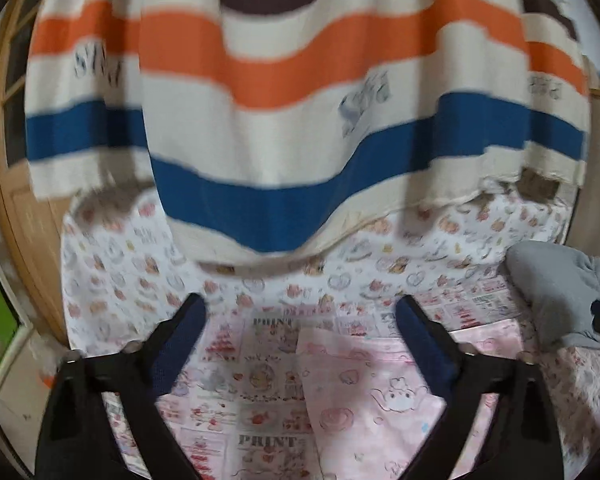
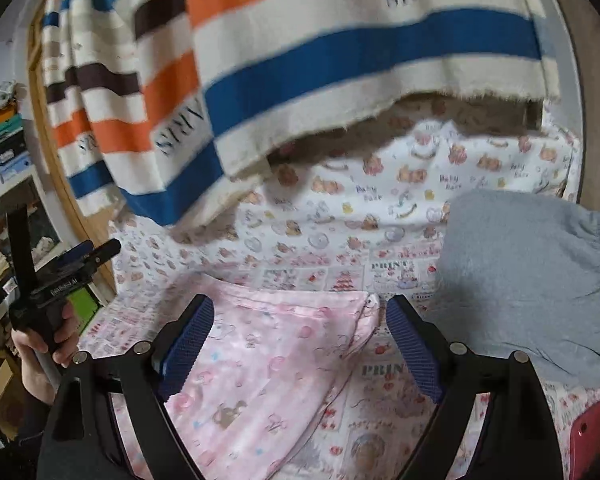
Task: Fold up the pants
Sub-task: 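Grasp the waistband with the right tool while the left tool grasps beside it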
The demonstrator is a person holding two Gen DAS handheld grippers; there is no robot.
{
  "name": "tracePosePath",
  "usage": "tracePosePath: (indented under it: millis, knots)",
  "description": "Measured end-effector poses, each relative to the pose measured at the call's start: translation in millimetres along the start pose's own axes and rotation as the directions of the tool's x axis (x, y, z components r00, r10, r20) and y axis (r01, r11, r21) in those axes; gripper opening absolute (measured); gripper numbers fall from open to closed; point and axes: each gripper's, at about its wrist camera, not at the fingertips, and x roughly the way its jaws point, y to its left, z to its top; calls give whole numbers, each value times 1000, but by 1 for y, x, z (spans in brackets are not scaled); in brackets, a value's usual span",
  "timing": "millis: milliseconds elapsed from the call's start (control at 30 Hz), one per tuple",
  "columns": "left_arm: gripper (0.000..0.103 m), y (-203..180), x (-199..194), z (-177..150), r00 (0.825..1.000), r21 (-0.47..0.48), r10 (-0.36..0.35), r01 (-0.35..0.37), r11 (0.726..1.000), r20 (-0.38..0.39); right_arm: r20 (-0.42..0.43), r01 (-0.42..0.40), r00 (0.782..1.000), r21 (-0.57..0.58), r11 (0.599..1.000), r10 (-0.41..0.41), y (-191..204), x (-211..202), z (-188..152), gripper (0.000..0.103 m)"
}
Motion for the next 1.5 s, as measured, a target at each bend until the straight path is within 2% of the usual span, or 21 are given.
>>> tracePosePath:
  millis: [100,200,267,367,467,567,633,700,733,800,867,1000,1067,1133,1200,1233,1267,1333,1433,1500]
  knots:
    - [79,0,33,-3,996,38,8,-5,999,-86,-75,0,997,36,999,2,-15,31,0,79]
    - [78,5,65,-12,981,26,-20,26,999,-193,-135,3,991,59,998,5,-26,56,-2,77]
    - [78,9,76,-16,975,17,-23,27,999,-223,-185,5,983,75,997,9,-35,76,-2,76]
    - [78,8,84,-20,977,36,11,-3,999,-212,-224,27,975,104,994,-3,-43,98,-2,76]
    - [78,7,91,-22,977,38,20,-12,999,-214,-250,56,968,154,987,-16,-54,118,-5,68]
    - [78,7,96,-23,977,60,108,-98,993,-183,-279,96,958,101,990,-64,-52,132,-6,59]
    - [78,12,99,-24,978,35,70,-64,997,-198,-281,123,954,70,990,-99,-50,137,-8,56]
    - [78,16,100,-24,977,14,44,-42,999,-210,-281,129,954,68,989,-105,-51,142,-8,37]
    - [78,17,100,-23,977,12,38,-36,999,-208,-284,113,955,86,990,-85,-53,144,-9,32]
    - [78,17,100,-24,978,16,17,-14,1000,-210,-280,71,960,140,988,-29,-59,148,-11,8]
    - [79,16,103,-25,974,14,-18,22,1000,-226,-270,62,963,172,983,-13,-64,145,-13,7]
    - [82,18,116,-32,953,-39,-86,78,996,-291,-254,93,966,136,986,-56,-64,127,-12,5]
    - [82,21,122,-36,947,-67,-75,57,996,-313,-266,141,957,93,986,-112,-61,124,-11,5]
    - [82,21,127,-38,938,-81,-99,76,994,-332,-289,215,937,37,976,-195,-54,125,-13,5]
    - [82,18,130,-37,929,-80,-131,110,991,-347,-292,241,929,8,970,-228,-51,126,-15,5]
    - [82,14,133,-37,917,-78,-167,149,986,-361,-291,258,923,-16,966,-252,-47,127,-15,5]
    - [82,9,136,-36,898,-82,-215,199,977,-383,-289,263,922,-26,965,-259,-46,126,-15,5]
    - [81,2,141,-38,869,-106,-261,239,965,-421,-277,262,925,-33,964,-261,-45,123,-14,5]
    - [64,-7,149,-44,845,-101,-256,237,966,-469,-267,239,936,5,971,-229,-51,117,-12,5]
    - [48,-11,151,-47,846,-93,-249,234,968,-471,-239,203,952,28,979,-191,-53,113,-11,5]
